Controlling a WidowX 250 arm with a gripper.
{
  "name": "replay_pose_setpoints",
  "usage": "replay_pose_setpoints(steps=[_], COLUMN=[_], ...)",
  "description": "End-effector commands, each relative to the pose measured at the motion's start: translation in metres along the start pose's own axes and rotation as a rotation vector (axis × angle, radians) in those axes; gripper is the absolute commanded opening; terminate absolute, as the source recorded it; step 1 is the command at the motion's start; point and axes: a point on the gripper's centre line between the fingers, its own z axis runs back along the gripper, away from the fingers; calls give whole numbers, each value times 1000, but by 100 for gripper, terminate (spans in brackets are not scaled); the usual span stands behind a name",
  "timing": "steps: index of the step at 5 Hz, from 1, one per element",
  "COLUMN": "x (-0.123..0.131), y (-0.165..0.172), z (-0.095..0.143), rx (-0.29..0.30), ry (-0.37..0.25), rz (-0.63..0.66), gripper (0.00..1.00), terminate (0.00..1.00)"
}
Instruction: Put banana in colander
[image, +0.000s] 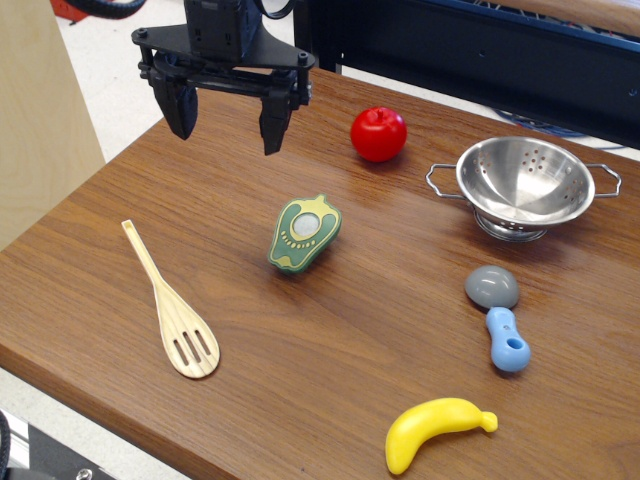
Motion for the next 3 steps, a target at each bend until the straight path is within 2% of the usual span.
replay_pose_setpoints(steps=[1, 2, 3], x=[0, -26, -58], y=[0, -31, -60], z=[0, -1, -1], rx=[0, -71, -132], ry=[0, -56, -34], rz=[0, -154, -304], gripper=[100, 100, 100], terminate=[0, 0, 0])
